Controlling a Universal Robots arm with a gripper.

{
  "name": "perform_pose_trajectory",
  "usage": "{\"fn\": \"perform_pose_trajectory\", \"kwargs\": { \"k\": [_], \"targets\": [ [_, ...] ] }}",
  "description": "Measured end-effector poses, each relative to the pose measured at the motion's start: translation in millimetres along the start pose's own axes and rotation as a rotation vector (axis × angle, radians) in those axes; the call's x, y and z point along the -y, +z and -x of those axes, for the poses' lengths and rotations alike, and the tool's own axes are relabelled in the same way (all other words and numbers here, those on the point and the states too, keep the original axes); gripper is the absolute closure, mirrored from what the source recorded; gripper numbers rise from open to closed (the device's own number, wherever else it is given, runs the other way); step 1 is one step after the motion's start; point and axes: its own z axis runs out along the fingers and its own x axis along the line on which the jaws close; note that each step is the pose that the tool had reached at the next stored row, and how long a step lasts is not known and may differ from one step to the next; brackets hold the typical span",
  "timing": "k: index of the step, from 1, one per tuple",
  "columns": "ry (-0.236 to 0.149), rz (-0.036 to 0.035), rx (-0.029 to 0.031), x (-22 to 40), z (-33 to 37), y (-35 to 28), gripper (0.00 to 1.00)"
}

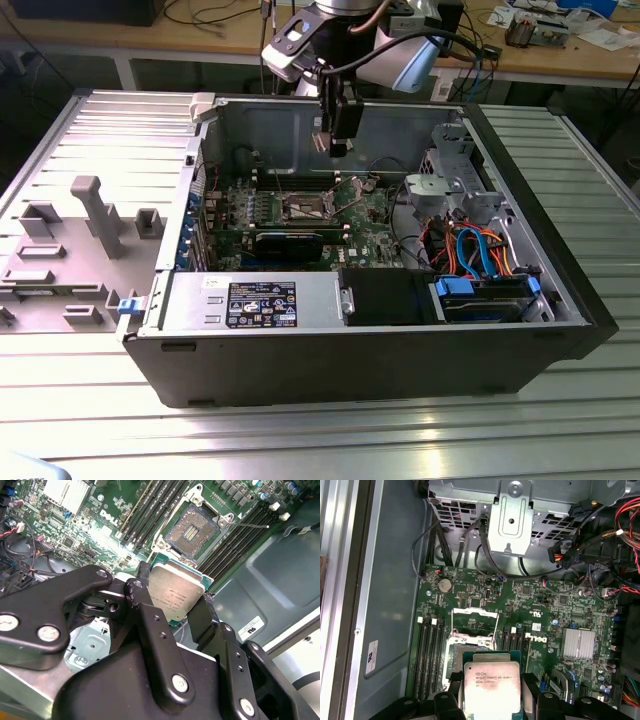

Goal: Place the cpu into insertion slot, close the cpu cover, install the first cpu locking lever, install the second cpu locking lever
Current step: 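Place the cpu into insertion slot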

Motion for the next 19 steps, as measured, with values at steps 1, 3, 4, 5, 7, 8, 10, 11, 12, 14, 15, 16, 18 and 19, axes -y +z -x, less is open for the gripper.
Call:
{"fn": "perform_pose_trajectory", "kwargs": {
  "k": [1,3,4,5,7,8,10,11,12,14,15,16,18,19],
  "targets": [
    [0.001,0.0000,0.0001,0.0,0.0,0.0,0.45],
    [0.003,0.0000,0.0002,0.0,0.0,0.0,0.45],
    [0.004,0.0000,0.0003,0.0,0.0,0.0,0.45],
    [0.005,-0.0001,0.0004,0.0,0.0,0.0,0.45],
    [0.007,-0.0001,0.0005,0.0,0.0,0.0,0.45],
    [0.008,-0.0002,0.0006,0.0,0.0,0.0,0.45],
    [0.011,-0.0002,0.0007,0.0,0.0,0.1,0.45],
    [0.011,-0.0002,0.0007,0.0,0.0,0.1,0.45],
    [0.012,-0.0003,0.0008,0.0,0.0,0.1,0.45],
    [0.014,-0.0003,0.0010,0.0,0.0,0.1,0.45],
    [0.015,-0.0003,0.0010,0.0,0.0,0.1,0.45],
    [0.016,-0.0004,0.0010,0.0,0.0,0.1,0.45],
    [0.019,-0.0004,0.0011,0.0,0.0,0.1,0.45],
    [0.021,-0.0005,0.0012,0.0,0.0,0.1,0.45]
  ]
}}
